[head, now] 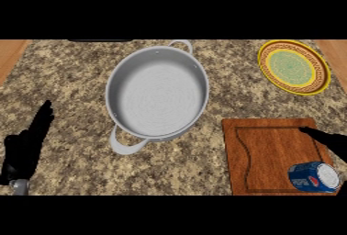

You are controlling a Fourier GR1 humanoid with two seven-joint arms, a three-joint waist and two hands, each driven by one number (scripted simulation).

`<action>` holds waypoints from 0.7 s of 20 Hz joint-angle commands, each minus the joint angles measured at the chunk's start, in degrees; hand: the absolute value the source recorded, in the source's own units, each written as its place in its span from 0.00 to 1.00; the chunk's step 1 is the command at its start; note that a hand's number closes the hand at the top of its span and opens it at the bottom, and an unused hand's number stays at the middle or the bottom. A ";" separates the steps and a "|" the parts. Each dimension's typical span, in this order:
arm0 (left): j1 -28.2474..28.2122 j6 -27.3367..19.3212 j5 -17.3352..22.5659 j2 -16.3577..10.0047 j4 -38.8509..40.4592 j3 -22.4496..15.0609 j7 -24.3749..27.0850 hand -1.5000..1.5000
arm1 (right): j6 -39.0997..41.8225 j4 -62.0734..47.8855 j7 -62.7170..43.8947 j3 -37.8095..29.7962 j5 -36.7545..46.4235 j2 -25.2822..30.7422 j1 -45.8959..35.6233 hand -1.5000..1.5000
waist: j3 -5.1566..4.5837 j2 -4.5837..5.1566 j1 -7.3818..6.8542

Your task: Pick the can from the cutting board and place it in the pot

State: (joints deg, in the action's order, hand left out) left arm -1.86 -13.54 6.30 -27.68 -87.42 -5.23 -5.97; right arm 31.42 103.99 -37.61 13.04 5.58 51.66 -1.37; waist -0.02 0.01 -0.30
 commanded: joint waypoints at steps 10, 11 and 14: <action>-1.02 3.45 -4.79 3.89 0.00 4.45 0.11 0.50 | 3.34 -6.57 4.54 -1.02 15.12 -10.78 2.24 0.00 | 0.02 -0.05 0.33; 0.51 5.19 -3.20 2.09 -0.64 5.97 -2.71 0.50 | 5.43 -4.26 -3.16 -0.51 12.47 -13.79 -2.03 0.00 | 0.01 -0.04 0.19; -0.86 5.93 -4.46 3.58 -0.57 6.95 0.21 0.50 | 7.39 -2.29 -1.14 -2.62 14.19 -13.14 1.66 0.00 | 0.00 -0.07 0.35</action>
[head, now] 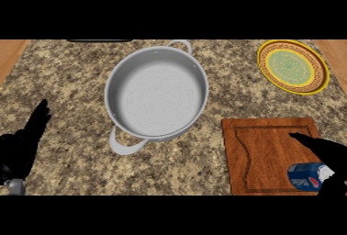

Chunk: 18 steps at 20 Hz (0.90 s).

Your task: Pick the can from the cutting board and place it in the pot

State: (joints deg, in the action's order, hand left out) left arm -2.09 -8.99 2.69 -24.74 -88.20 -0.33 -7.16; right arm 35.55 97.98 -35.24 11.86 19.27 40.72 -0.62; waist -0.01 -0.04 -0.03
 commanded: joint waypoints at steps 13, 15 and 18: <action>-1.49 5.18 -3.17 3.78 -2.90 3.85 -1.86 0.50 | 3.37 -5.61 13.39 -2.75 13.00 -5.01 -1.78 1.00 | 0.02 0.02 -0.12; 3.73 6.27 -2.56 2.00 2.68 6.92 -0.99 0.50 | 3.18 -5.36 10.99 -2.11 12.99 -8.18 -2.27 1.00 | 0.01 0.05 0.02; 1.55 4.69 -3.82 3.50 0.10 4.85 -1.50 0.50 | 1.28 0.45 1.91 4.41 15.03 -17.47 -4.59 1.00 | -0.06 0.01 -0.35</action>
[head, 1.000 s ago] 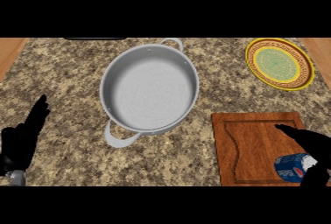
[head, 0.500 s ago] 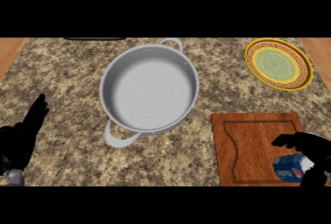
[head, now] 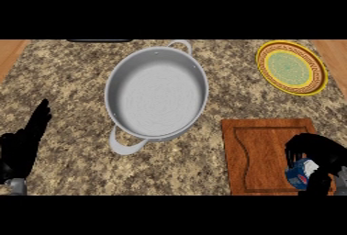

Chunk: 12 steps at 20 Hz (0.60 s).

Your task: Pick the can from the cutting board and place it in the pot

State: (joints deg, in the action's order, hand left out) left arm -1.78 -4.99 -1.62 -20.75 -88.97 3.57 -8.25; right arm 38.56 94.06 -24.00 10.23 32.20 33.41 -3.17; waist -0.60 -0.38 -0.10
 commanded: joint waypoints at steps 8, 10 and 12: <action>3.39 1.99 -1.29 0.95 -0.09 -3.96 0.06 0.50 | -10.72 0.45 -23.77 26.15 12.53 -32.84 -16.18 1.00 | 0.29 0.92 -7.96; 4.34 1.67 -1.87 1.16 1.62 -4.07 0.48 0.50 | -13.92 -1.26 -28.34 29.58 14.10 -33.06 -20.23 1.00 | 0.20 1.05 -7.44; 5.70 1.99 -1.39 1.18 2.33 -3.91 -0.90 0.50 | -17.18 -3.08 -32.67 33.00 15.11 -33.19 -24.57 1.00 | 0.29 0.96 -6.96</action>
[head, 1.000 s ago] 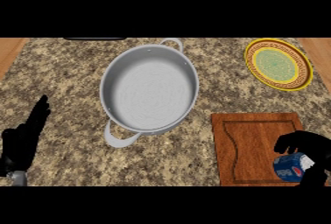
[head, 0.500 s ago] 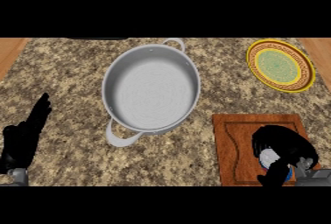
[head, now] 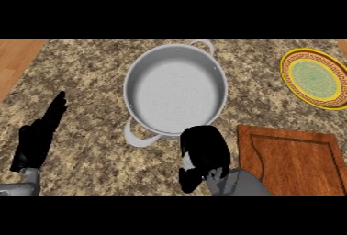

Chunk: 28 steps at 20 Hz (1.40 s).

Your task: Pick the can from the cutting board and place it in the pot

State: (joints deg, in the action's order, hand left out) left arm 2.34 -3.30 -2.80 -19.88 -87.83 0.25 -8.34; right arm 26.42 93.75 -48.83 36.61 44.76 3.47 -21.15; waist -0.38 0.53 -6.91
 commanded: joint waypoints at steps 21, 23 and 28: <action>0.42 -0.35 -1.56 1.74 2.97 -1.31 1.88 0.50 | -30.24 -13.02 -28.82 5.17 12.86 -3.43 -43.09 1.00 | 0.11 -0.10 0.35; 0.84 -0.99 -1.40 2.70 3.26 -1.31 1.35 0.50 | -31.27 -13.48 -30.35 5.50 11.95 -3.43 -45.10 1.00 | 0.12 -0.26 1.19; 0.29 -1.20 -1.43 1.11 0.22 0.04 -0.83 0.50 | -37.95 -21.99 -26.91 3.05 11.00 -3.43 -48.14 1.00 | 0.27 -0.18 1.78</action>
State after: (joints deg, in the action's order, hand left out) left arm 3.73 -3.64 -3.71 -18.97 -85.87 0.28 -8.25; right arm -2.95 76.07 -67.00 40.26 56.77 0.76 -66.48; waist -0.19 0.39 -5.83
